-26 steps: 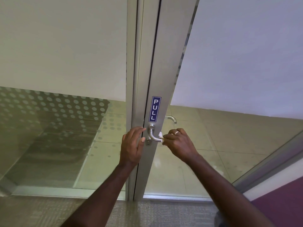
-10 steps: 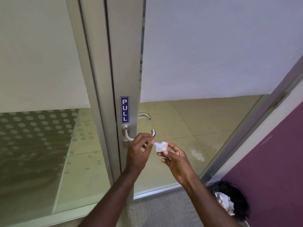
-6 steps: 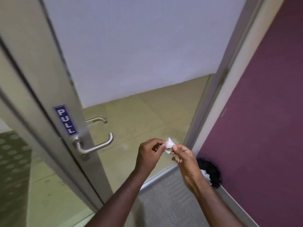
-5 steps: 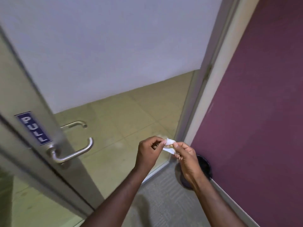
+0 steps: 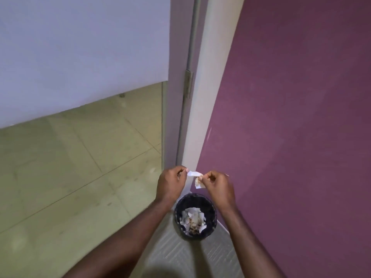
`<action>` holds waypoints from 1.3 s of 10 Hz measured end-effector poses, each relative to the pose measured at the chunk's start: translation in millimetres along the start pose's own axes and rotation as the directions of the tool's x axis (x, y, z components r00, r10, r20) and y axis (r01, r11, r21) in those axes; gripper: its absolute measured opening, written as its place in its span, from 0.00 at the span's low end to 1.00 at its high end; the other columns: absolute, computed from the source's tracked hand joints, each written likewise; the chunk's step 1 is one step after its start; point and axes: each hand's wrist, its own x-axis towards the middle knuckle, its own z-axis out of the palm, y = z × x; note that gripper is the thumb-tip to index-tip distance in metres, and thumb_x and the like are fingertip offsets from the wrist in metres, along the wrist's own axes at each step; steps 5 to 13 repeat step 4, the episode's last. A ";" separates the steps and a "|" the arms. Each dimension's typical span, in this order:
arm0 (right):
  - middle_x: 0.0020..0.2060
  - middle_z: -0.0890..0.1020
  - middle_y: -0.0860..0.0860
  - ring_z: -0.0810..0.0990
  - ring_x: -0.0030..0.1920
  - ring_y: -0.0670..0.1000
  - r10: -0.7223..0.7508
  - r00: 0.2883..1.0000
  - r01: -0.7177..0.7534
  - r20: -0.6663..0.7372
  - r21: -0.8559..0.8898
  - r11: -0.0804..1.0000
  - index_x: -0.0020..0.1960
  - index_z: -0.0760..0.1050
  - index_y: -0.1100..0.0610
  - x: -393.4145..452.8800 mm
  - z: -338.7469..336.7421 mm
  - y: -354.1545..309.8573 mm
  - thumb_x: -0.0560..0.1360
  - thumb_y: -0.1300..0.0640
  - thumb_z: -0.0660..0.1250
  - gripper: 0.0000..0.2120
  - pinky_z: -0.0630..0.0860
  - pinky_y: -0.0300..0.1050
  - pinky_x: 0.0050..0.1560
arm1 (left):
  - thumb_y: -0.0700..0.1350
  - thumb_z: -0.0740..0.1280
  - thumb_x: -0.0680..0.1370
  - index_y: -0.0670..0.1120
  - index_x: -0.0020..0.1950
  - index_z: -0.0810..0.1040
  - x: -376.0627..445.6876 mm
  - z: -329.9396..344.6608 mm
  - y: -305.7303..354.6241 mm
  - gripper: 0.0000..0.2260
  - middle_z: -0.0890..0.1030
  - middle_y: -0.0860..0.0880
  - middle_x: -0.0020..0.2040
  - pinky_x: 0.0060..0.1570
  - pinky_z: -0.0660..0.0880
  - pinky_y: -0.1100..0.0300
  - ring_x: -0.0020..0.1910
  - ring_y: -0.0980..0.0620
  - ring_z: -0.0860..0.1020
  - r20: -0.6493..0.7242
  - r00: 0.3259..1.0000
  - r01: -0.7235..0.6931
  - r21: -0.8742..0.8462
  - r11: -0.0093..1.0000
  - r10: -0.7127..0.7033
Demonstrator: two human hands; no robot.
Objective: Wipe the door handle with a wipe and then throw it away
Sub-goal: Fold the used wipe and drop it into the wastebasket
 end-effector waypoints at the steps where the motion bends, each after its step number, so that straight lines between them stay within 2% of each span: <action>1: 0.38 0.83 0.47 0.79 0.39 0.51 -0.040 0.999 0.038 -0.003 -0.247 0.968 0.40 0.81 0.53 34.0 8.0 35.1 0.74 0.49 0.74 0.09 0.73 0.44 0.36 | 0.47 0.68 0.82 0.45 0.49 0.86 24.1 36.9 -11.7 0.09 0.87 0.48 0.41 0.35 0.73 0.62 0.36 0.52 0.80 0.013 0.999 0.048 0.085 0.995 -0.049; 2: 0.40 0.84 0.52 0.81 0.43 0.56 -0.022 0.996 0.054 0.086 -0.395 0.917 0.42 0.81 0.54 56.5 22.4 65.3 0.74 0.46 0.72 0.12 0.73 0.46 0.40 | 0.47 0.69 0.81 0.44 0.48 0.85 35.2 63.3 -21.7 0.09 0.86 0.49 0.41 0.35 0.70 0.63 0.36 0.53 0.79 0.048 0.997 0.053 0.150 0.987 -0.061; 3: 0.45 0.85 0.54 0.81 0.47 0.57 0.029 0.987 0.049 0.156 -0.472 0.880 0.50 0.82 0.56 68.1 29.9 85.1 0.75 0.41 0.70 0.17 0.76 0.47 0.48 | 0.46 0.69 0.81 0.44 0.48 0.85 42.1 78.8 -32.0 0.08 0.87 0.48 0.43 0.39 0.77 0.59 0.39 0.51 0.81 0.081 0.995 0.045 0.188 0.981 -0.061; 4: 0.46 0.84 0.55 0.81 0.47 0.59 0.119 0.984 -0.054 0.129 -0.422 0.905 0.49 0.81 0.57 69.8 28.3 107.1 0.77 0.43 0.68 0.16 0.77 0.48 0.47 | 0.46 0.68 0.81 0.44 0.48 0.85 45.7 87.4 -42.8 0.08 0.87 0.48 0.44 0.44 0.81 0.55 0.41 0.50 0.82 0.100 0.991 0.070 0.188 0.980 -0.090; 13: 0.46 0.84 0.55 0.81 0.47 0.59 0.119 0.984 -0.054 0.129 -0.422 0.905 0.49 0.81 0.57 69.8 28.3 107.1 0.77 0.43 0.68 0.16 0.77 0.48 0.47 | 0.46 0.68 0.81 0.44 0.48 0.85 45.7 87.4 -42.8 0.08 0.87 0.48 0.44 0.44 0.81 0.55 0.41 0.50 0.82 0.100 0.991 0.070 0.188 0.980 -0.090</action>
